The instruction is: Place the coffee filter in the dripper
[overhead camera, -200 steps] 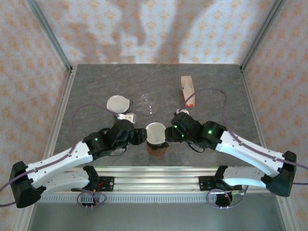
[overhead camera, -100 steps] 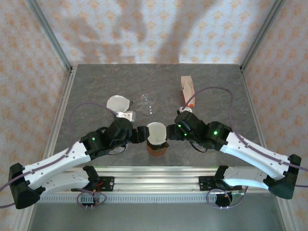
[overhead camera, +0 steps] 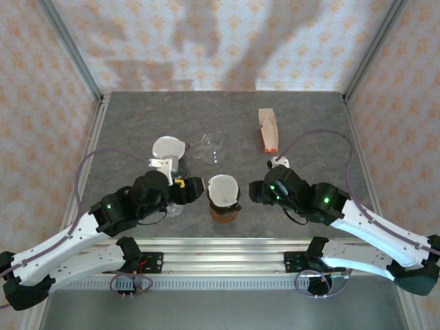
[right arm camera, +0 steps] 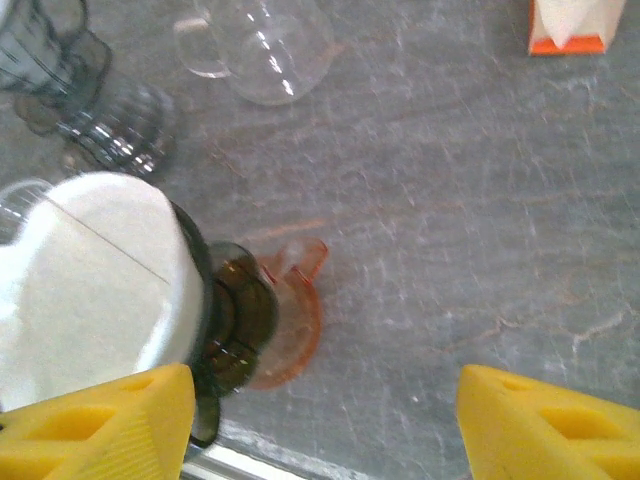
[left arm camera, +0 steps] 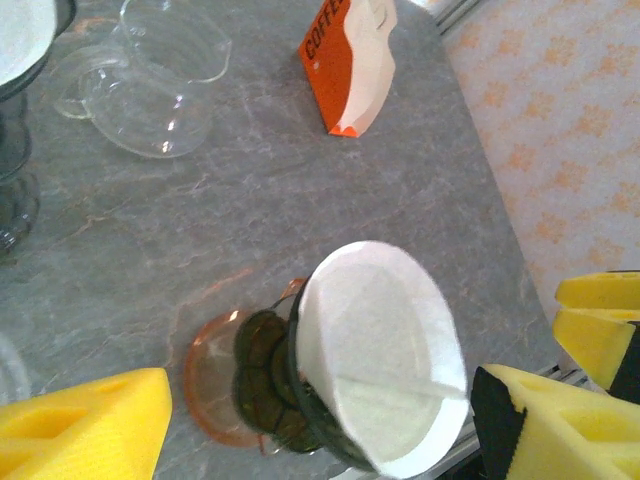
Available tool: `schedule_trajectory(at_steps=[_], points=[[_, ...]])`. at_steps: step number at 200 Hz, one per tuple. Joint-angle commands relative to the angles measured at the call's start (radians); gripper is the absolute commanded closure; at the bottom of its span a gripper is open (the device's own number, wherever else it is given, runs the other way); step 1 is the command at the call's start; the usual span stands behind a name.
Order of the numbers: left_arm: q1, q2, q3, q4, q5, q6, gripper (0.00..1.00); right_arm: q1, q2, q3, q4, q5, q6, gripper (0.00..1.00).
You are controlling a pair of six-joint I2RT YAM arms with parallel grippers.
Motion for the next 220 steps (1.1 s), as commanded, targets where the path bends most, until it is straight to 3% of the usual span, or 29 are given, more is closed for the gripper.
schedule_trajectory(at_steps=[1,45,76,104,153,171,193,220], points=[[0.013,-0.038,-0.053,-0.058,-0.032,-0.038,0.21,0.004,-0.037,-0.086,0.016,-0.026,0.045,0.32],[-0.015,-0.075,-0.157,-0.046,-0.015,-0.094,0.46,0.004,-0.143,-0.21,0.043,-0.018,0.108,0.34],[-0.167,-0.059,-0.166,-0.061,-0.151,-0.139,0.59,0.004,-0.18,-0.23,0.024,0.006,0.124,0.36],[-0.249,-0.035,-0.235,-0.026,-0.171,-0.206,0.7,0.004,-0.209,-0.25,0.029,0.013,0.136,0.37],[-0.368,0.148,-0.314,0.224,-0.18,-0.247,0.8,0.005,-0.234,-0.267,0.037,0.008,0.132,0.37],[-0.371,0.196,-0.36,0.332,-0.184,-0.25,0.85,0.005,-0.242,-0.264,0.039,0.011,0.122,0.37],[-0.371,0.255,-0.416,0.467,-0.174,-0.265,1.0,0.004,-0.245,-0.254,0.047,0.008,0.108,0.37],[-0.371,0.299,-0.435,0.54,-0.18,-0.27,1.0,0.004,-0.248,-0.24,0.042,0.008,0.09,0.37]])
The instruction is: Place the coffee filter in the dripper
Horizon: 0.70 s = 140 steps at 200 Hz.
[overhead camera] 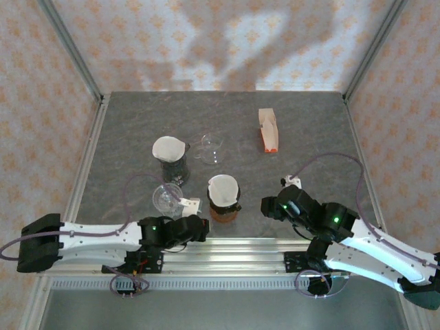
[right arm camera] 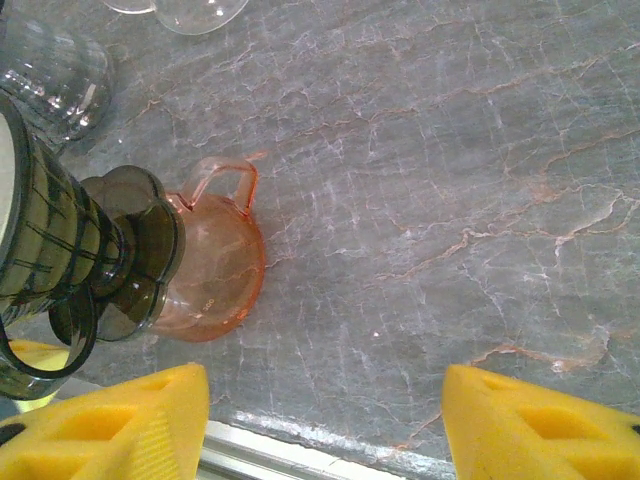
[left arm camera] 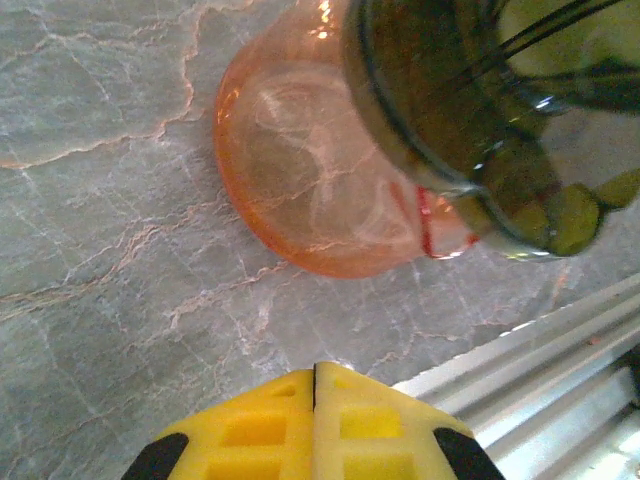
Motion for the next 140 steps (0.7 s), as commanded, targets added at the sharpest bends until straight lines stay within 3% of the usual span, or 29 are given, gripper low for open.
schedule_trajectory(at_steps=[1,115,140], points=[[-0.003,0.023,-0.021,0.148,-0.046,-0.018,1.0,0.004,-0.015,0.022,0.013,0.035,-0.022,0.37],[0.05,0.083,-0.076,0.275,-0.065,-0.079,1.0,0.004,-0.06,0.014,0.029,0.042,-0.039,0.37],[0.072,0.116,-0.105,0.364,-0.043,-0.095,1.0,0.004,-0.068,0.01,0.032,0.045,-0.04,0.37]])
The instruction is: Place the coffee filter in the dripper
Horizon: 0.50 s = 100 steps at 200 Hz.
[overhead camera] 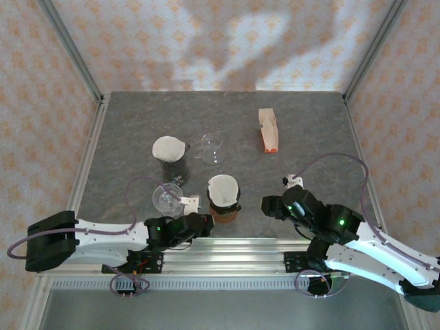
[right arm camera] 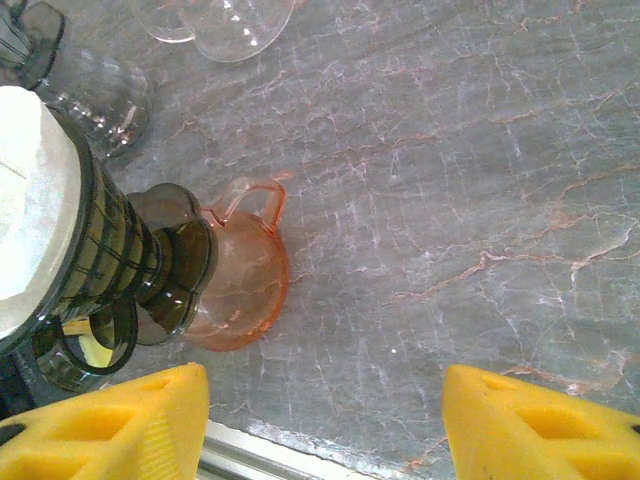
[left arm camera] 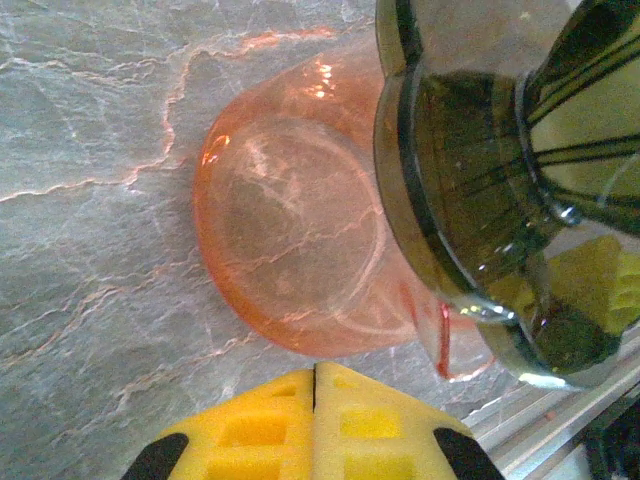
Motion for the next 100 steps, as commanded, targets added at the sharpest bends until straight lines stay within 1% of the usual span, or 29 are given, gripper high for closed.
schedule_trajectory(at_steps=[1,51,100], points=[[0.021,0.032,-0.032,0.09,-0.024,-0.033,1.0,0.004,-0.017,0.011,0.008,0.042,-0.013,0.37],[0.049,0.097,-0.022,0.165,-0.006,-0.024,1.0,0.005,-0.033,0.012,-0.007,0.049,-0.013,0.37],[0.064,0.19,0.04,0.223,0.021,-0.003,1.0,0.003,-0.068,-0.004,-0.03,0.07,0.006,0.37]])
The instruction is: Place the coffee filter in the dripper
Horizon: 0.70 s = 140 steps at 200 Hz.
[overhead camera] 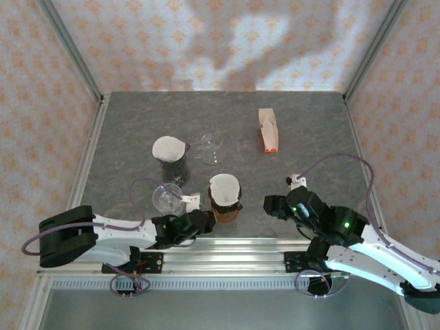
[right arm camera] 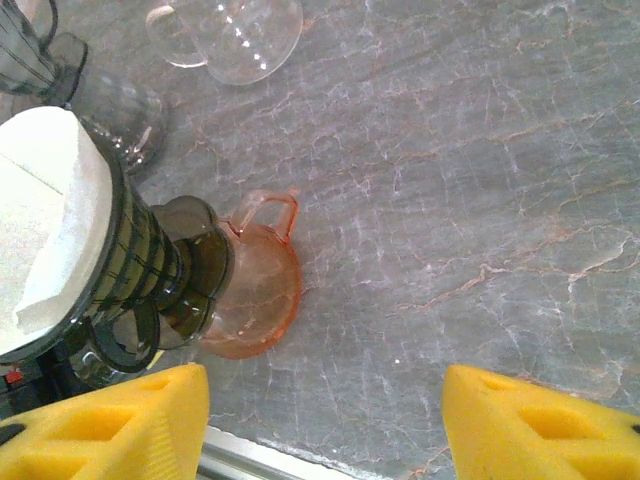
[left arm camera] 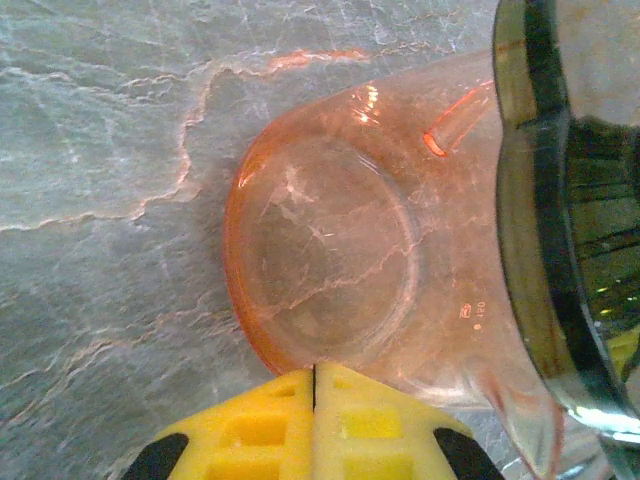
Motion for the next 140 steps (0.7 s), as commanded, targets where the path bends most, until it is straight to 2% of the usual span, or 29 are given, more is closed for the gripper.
schedule_trajectory(at_steps=[1,63,140], points=[[0.015,0.047,0.044,0.07,0.012,0.013,1.0,0.004,-0.025,-0.004,-0.029,0.053,0.006,0.37],[0.052,0.209,0.139,0.168,0.051,0.03,1.0,0.005,-0.068,-0.009,-0.068,0.096,0.036,0.37],[0.11,0.382,0.309,0.193,0.1,0.073,1.0,0.004,-0.109,-0.013,-0.122,0.153,0.06,0.37]])
